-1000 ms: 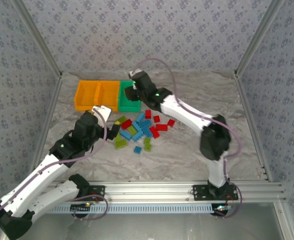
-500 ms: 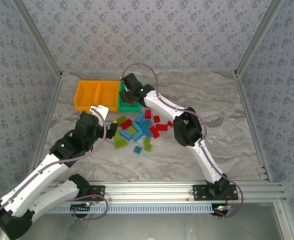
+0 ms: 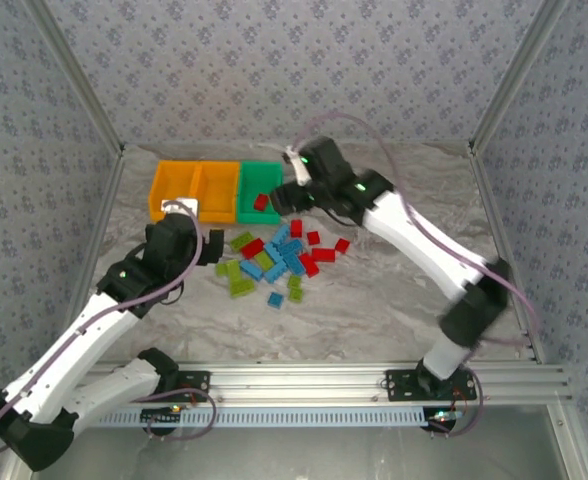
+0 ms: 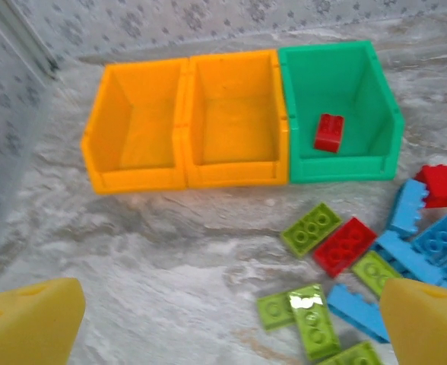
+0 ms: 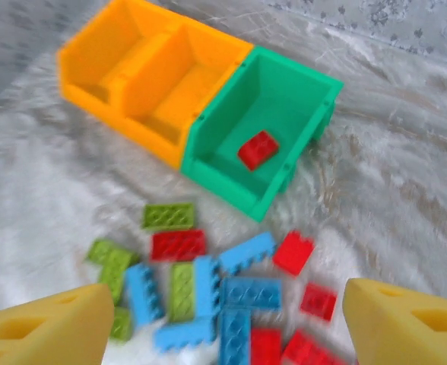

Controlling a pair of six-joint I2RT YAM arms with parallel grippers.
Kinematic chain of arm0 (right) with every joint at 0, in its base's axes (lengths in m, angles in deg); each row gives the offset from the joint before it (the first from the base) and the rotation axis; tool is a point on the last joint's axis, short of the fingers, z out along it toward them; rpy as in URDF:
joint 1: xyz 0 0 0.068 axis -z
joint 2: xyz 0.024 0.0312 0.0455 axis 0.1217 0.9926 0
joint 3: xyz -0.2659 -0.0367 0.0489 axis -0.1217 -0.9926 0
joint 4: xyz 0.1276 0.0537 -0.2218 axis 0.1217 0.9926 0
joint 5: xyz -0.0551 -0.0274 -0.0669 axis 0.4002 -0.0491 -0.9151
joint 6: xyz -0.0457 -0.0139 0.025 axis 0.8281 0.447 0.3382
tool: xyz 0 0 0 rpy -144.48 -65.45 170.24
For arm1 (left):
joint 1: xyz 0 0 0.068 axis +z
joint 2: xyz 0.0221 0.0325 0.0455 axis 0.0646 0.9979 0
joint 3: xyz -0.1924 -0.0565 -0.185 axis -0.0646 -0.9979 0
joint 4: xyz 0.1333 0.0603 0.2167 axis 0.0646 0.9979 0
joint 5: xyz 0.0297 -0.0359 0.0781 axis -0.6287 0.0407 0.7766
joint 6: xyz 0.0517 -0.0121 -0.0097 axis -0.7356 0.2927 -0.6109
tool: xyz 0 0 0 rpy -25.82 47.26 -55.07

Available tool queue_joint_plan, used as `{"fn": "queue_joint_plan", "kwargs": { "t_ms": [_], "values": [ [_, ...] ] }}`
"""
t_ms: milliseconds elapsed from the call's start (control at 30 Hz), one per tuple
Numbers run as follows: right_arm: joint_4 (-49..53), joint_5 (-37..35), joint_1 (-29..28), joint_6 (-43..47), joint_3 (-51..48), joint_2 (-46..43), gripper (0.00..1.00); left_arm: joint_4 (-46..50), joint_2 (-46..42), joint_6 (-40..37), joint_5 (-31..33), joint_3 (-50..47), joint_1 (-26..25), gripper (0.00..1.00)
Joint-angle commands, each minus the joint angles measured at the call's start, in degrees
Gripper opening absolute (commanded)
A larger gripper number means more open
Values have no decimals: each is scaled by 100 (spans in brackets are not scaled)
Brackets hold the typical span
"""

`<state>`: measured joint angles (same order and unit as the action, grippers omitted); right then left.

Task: Sort the legos into containers by color

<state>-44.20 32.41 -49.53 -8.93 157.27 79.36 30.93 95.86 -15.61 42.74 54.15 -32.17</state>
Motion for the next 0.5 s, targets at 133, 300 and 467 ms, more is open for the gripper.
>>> {"fn": "queue_joint_plan", "kwargs": {
  "t_ms": [133, 300, 467],
  "values": [
    [244, 590, -611, -1036, -2289, -2069, 96, -453, 989, 1922, -1602, -601, 485, 93],
    [181, 862, -729, -1579, -3082, -2628, 100, -677, 2419, 2778, -2569, -563, 837, 80],
    [357, 302, -729, -1650, -3084, -2620, 100, -1264, 3039, 2959, -2955, -873, 782, 69]
  ]
}}
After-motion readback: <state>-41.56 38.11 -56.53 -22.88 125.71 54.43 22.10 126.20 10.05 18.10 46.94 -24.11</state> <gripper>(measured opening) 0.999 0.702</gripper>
